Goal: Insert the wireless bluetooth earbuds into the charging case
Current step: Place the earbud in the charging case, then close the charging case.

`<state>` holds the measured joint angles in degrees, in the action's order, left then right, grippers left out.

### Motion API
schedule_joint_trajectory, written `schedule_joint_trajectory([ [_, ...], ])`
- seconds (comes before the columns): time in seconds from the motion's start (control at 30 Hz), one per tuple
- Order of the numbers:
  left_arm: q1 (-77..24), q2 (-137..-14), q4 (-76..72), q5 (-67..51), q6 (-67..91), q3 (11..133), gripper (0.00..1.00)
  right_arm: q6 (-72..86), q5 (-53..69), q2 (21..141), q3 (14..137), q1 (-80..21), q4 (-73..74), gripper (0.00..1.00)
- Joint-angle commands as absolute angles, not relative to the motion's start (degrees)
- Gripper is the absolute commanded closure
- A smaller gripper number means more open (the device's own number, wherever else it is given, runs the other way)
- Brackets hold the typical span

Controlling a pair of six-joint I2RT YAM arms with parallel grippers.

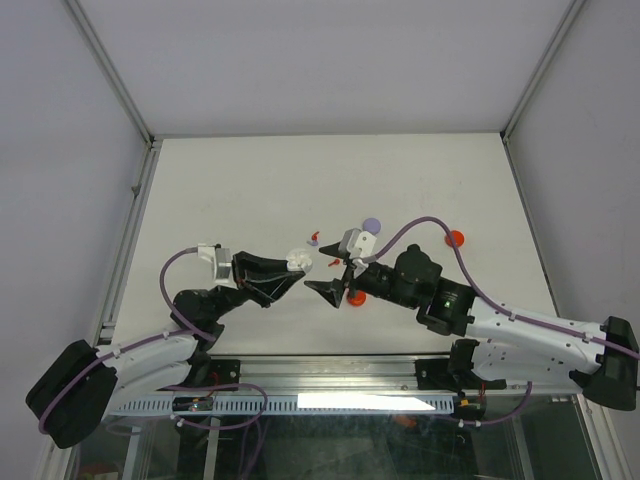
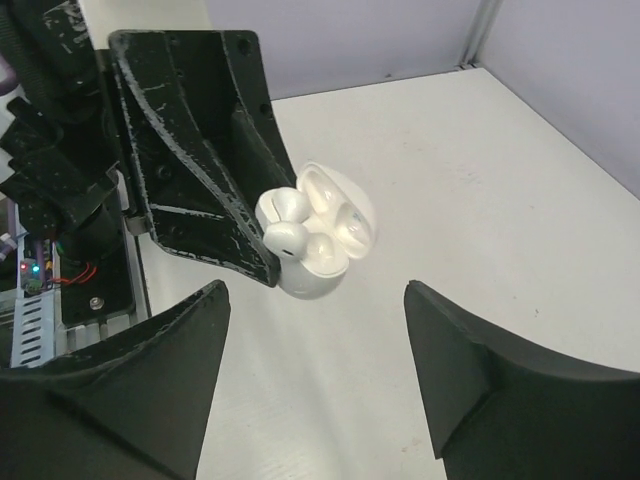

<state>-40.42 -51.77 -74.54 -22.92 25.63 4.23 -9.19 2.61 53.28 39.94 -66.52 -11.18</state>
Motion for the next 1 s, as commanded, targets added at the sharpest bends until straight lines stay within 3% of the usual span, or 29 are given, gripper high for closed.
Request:
schedule_joint_trajectory([
  [0.0,-40.3,-50.3,-74.5,-21.7,22.4,4.2,1.00,-4.7,-3.0,51.6,42.5,-66.5,-13.2,0.25],
  [0.63,-40.3,-49.2,-71.9,-22.1,20.5,5.0,1.00,0.2,-9.6,56.3,43.4,-66.5,-18.5,0.19],
  [0.97,-40.3,-48.7,-72.9,-21.5,21.2,4.3,1.00,-2.8,-10.0,52.8,41.3,-66.5,-16.0,0.20],
])
